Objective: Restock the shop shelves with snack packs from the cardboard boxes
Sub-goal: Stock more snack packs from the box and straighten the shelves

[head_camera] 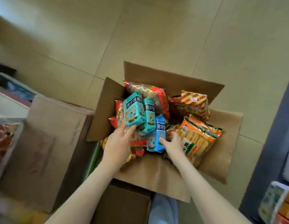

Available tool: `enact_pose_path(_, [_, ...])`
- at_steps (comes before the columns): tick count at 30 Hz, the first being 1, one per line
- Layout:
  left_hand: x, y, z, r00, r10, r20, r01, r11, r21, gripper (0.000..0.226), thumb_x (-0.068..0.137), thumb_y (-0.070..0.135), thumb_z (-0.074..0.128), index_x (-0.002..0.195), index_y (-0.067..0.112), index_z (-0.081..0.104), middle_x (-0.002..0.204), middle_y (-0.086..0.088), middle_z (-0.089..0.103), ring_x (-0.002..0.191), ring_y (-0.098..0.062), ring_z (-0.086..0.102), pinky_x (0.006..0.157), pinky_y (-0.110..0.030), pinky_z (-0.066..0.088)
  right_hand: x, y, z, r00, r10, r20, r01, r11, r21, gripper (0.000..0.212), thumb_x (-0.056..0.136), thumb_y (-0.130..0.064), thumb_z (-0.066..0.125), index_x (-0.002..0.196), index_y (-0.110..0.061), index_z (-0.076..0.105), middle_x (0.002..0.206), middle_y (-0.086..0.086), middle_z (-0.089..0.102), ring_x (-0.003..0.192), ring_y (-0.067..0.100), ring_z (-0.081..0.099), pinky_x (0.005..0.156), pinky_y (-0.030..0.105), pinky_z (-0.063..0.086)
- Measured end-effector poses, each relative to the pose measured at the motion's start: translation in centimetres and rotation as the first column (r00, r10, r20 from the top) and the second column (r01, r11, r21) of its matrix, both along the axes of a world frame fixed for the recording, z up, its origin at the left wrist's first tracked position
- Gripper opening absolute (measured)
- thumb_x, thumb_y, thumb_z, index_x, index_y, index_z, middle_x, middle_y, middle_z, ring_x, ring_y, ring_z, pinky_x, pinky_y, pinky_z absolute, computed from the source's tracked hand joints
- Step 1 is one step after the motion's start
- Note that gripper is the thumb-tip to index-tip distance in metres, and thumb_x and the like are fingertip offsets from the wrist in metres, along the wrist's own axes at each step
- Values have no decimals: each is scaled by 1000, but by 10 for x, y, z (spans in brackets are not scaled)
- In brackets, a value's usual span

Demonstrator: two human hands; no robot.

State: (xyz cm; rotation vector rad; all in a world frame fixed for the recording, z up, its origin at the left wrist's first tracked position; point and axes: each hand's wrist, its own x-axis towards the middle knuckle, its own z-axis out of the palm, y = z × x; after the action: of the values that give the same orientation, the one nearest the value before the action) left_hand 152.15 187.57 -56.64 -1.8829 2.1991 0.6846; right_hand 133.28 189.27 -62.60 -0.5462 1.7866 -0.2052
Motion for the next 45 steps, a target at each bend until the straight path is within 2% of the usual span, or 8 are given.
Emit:
enact_pose_path(6, [-6,-23,-62,997,-21,69,28,995,-91,81,74,17,77,143,2,38,136,-27,49,123,-45,49,98,-54,45,17,-9,-35,995,92,-48,-92,996,-8,42,85,-27,70,118,-12,48,102,1,55,90,19,56,75,31,46])
enact_pose_path(10, [-19,-26,-86,994,6,112,9,991,-131,84,74,18,77,142,-2,34,134,-26,51,125,-41,49,104,-53,39,16,-9,-38,993,82,-82,-82,997,-2,42,85,-25,69,119,-13,47,104,4,56,91,20,55,78,34,48])
enact_pose_path(17, [-18,-36,-88,973,-68,221,91,991,-95,78,63,14,86,128,-5,47,124,-28,59,110,-41,61,89,-48,53,5,5,-13,992,-61,-109,62,998,7,35,82,-24,69,105,-21,43,103,4,61,85,21,64,76,43,57])
enact_pose_path(23, [-23,-29,-28,996,-18,92,22,999,-44,61,79,11,76,131,-2,47,137,-21,51,127,-35,50,94,-43,50,-21,12,62,968,-237,-78,232,970,-70,38,83,-25,70,111,-26,43,109,0,58,98,21,63,85,43,55])
enact_pose_path(30, [-56,8,87,977,94,-190,-123,981,-151,50,81,3,71,128,-4,52,128,-23,58,117,-35,59,87,-45,53,-52,33,172,850,-518,97,526,843,-112,31,88,-12,65,112,-17,46,105,3,64,81,14,65,63,29,53])
enact_pose_path(34, [-68,20,111,982,-32,-184,-2,984,-181,47,77,0,74,120,-6,56,122,-27,60,110,-39,62,80,-48,56,-69,57,212,799,-585,139,600,788,-134,42,89,-11,65,124,-11,43,118,8,61,93,19,66,74,32,55])
enact_pose_path(39, [-86,24,66,921,-389,-6,376,893,-248,50,55,-7,85,100,-6,64,112,-27,65,100,-42,66,68,-46,59,-94,83,200,776,-617,136,631,759,-159,37,89,-12,65,120,-14,44,115,5,61,90,14,66,71,29,55])
enact_pose_path(45, [-113,42,-24,822,-561,103,565,825,-17,44,60,-1,84,100,-6,65,112,-31,64,98,-42,66,70,-43,59,-111,94,148,796,-600,84,606,789,-106,47,88,-15,67,130,-12,45,118,5,62,98,19,67,77,34,58])
